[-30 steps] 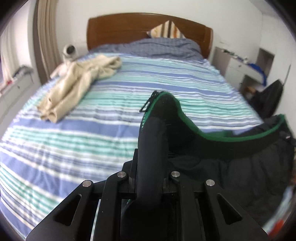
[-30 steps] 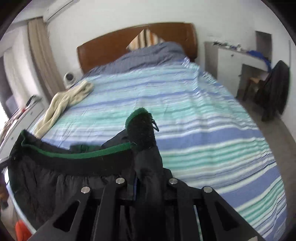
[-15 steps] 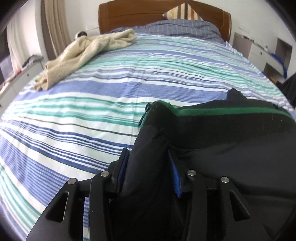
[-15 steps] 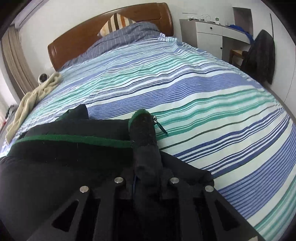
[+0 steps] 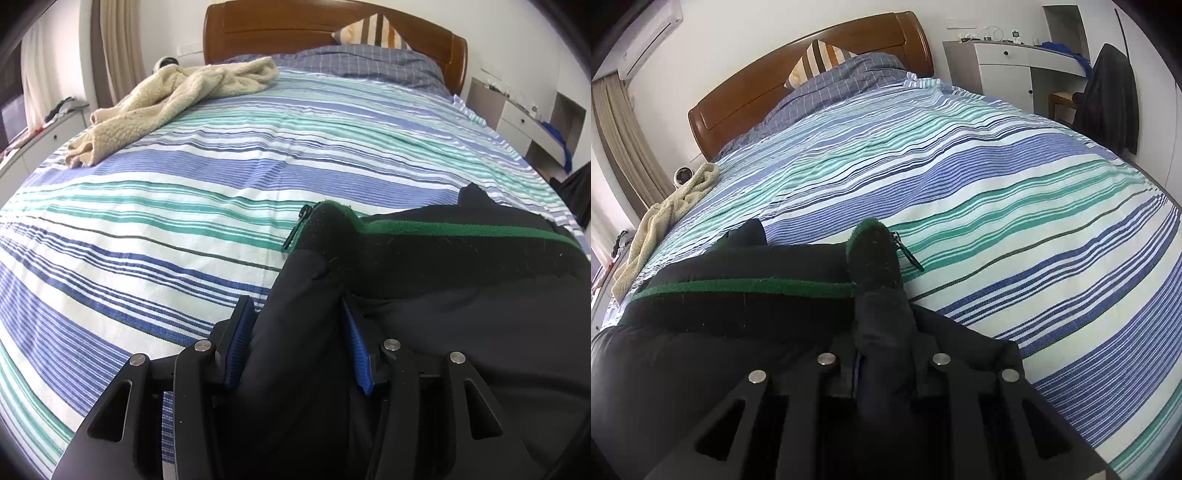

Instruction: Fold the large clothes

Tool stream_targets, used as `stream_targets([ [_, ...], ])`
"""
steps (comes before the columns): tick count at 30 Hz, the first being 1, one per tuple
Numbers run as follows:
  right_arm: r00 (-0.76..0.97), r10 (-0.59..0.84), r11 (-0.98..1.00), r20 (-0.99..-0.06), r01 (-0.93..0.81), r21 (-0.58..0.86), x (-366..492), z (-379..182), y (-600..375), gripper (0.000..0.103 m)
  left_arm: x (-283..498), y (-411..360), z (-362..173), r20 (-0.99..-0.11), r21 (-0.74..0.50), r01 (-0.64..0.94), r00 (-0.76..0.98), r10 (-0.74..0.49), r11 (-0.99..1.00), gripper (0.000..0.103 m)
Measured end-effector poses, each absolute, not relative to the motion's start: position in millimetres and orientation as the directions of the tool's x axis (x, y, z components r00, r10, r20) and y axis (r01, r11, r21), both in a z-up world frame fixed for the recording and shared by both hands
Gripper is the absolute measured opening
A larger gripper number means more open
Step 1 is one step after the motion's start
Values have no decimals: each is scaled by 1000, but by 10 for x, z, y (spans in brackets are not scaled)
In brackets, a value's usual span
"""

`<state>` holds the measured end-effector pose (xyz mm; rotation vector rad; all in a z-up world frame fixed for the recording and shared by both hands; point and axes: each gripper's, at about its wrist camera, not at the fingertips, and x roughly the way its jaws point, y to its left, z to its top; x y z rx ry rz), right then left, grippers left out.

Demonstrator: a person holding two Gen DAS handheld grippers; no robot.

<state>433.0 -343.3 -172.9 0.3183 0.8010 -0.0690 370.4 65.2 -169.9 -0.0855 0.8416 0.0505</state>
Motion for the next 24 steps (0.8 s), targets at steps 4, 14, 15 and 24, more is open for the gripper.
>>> stream_targets([
  [4,699,61,950,-713,180,257,4334,-1739,-3430,18,3708,655,-1696,-745,-52,-81,667,15,995,51],
  [14,700,64,949,-711,179,261,4337,-1745,-3434,18,3708,660,-1700,-744,-50,-82,668,18,995,52],
  [15,701,65,948,-710,178,263,4339,-1746,-3433,18,3708,660,-1700,-744,-51,-82,668,17,995,52],
  [24,709,81,941,-701,177,288,4334,-1757,-3472,18,3714,698,-1703,-746,-63,-96,666,17,993,58],
])
